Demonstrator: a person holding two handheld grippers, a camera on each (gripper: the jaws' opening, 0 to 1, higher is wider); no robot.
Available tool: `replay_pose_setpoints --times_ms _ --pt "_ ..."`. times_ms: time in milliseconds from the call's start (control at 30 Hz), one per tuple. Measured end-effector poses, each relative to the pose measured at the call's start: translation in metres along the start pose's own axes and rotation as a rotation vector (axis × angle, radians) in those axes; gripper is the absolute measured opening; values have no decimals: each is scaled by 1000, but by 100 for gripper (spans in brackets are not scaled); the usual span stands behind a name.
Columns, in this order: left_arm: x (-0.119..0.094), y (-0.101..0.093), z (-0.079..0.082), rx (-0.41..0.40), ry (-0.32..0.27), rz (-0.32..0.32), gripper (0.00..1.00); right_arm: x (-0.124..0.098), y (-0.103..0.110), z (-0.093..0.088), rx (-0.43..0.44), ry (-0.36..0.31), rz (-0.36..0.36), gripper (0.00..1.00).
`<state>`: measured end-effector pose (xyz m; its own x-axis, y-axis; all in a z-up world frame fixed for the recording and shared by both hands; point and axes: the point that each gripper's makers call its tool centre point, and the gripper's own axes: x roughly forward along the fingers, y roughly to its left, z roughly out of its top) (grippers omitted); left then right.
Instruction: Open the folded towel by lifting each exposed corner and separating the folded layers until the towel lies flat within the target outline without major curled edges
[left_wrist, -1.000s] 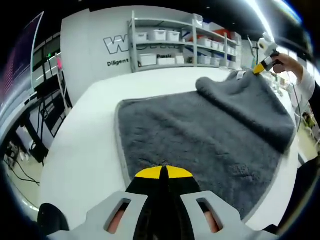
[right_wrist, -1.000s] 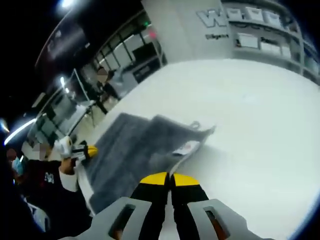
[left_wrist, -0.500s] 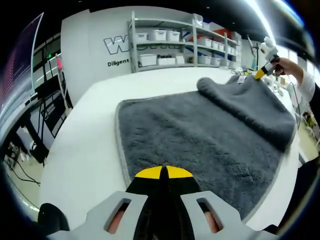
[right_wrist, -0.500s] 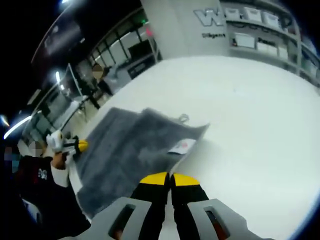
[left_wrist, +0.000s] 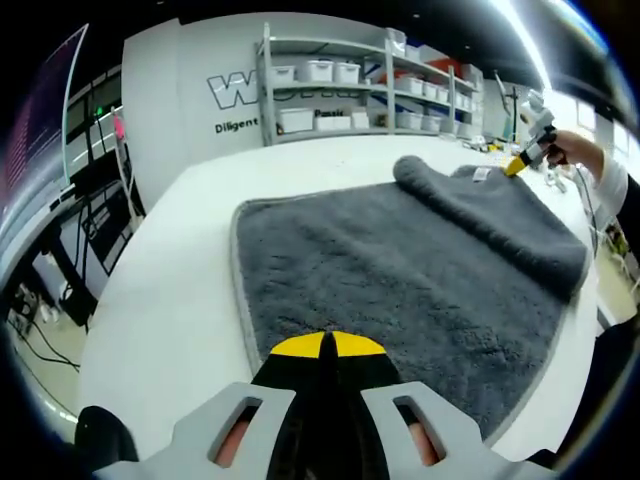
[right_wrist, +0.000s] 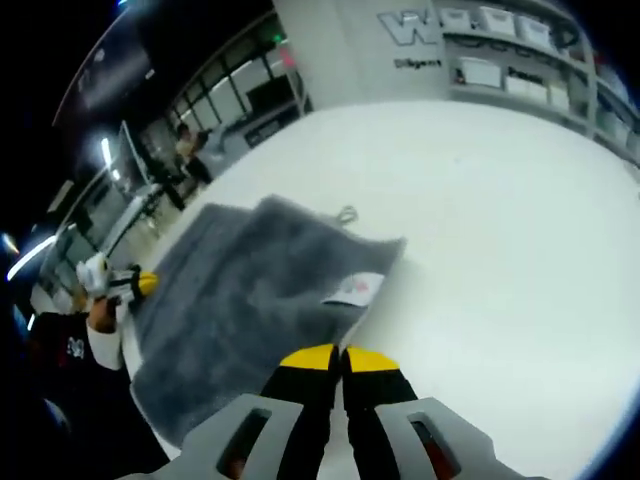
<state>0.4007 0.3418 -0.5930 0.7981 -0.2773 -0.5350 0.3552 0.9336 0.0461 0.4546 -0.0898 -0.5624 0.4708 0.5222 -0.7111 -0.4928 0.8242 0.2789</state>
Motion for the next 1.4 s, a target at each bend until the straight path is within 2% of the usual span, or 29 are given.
replay_pose_setpoints --times_ms 333,400,667,933,1400 --pt "-2 -4 -1 -4 -2 1 0 9 -8 -19 -1 -1 -29 0" --pt "-6 -13 -6 -3 -2 2 0 10 -11 -21 -5 -9 -44 0" --pt "-14 -28 -14 -4 -4 2 0 16 -11 -30 -113 -11 -103 0" --pt "-19 -39 -19 -8 -4 1 0 16 -14 -33 -171 -3 -142 0" --pt "-17 -35 -21 -24 1 1 0 16 -25 -37 -180 6 -167 0"
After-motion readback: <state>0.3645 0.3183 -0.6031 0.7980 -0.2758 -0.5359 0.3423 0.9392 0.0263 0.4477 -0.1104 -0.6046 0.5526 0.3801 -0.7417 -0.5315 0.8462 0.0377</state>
